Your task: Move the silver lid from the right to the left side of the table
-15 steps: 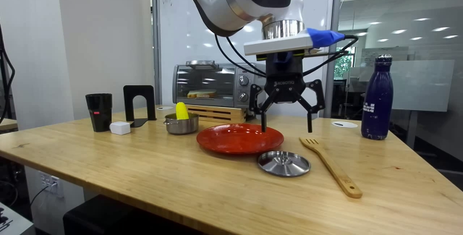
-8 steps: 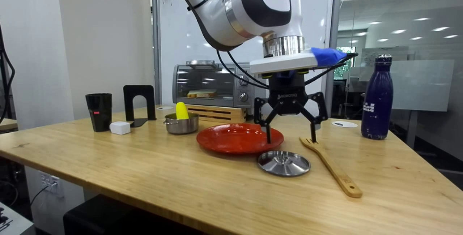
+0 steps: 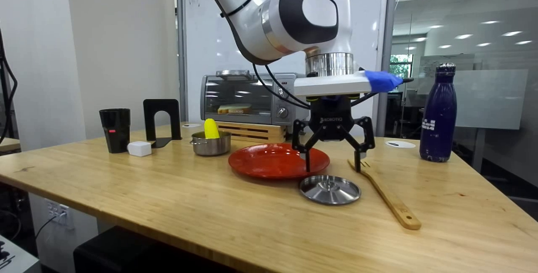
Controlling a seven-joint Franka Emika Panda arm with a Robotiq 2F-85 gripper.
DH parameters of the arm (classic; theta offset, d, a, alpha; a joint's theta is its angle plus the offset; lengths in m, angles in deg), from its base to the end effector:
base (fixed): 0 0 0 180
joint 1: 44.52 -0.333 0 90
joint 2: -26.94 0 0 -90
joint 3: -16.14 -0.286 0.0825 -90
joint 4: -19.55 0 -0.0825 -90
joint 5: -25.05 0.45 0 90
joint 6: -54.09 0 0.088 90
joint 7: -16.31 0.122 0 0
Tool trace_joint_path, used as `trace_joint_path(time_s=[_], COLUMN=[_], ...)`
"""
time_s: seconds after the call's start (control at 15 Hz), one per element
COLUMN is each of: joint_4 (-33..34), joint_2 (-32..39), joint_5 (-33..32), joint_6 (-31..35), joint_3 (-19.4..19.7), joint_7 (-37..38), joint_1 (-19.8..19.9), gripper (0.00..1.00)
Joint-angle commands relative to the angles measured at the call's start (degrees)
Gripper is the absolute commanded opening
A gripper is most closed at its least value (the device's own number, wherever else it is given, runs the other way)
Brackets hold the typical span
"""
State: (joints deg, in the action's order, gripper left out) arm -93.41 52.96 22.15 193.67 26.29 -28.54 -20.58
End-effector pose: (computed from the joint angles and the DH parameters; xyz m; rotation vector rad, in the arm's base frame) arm 0.5346 -0.3657 0.1520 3.0222 0.3711 -0.0879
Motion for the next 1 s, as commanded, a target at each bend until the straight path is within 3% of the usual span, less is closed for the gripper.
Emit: trace_joint_path(time_s=[0.0,0.8,0.87,0.93], joint_4=[1.7,4.1,4.1,4.0], joint_2=[1.4,4.8,4.8,4.8], joint_5=[2.3,1.4,1.3,1.1], joint_6=[-0.4,-0.7,-0.6,-0.5], joint_3=[-2.0,-1.6,-1.6,-1.5], joint_7=[-4.6,-4.6,-4.6,-4.6], joint_1=[2.2,2.0,1.9,1.8], gripper=[1.0,1.0,0.77,0.74])
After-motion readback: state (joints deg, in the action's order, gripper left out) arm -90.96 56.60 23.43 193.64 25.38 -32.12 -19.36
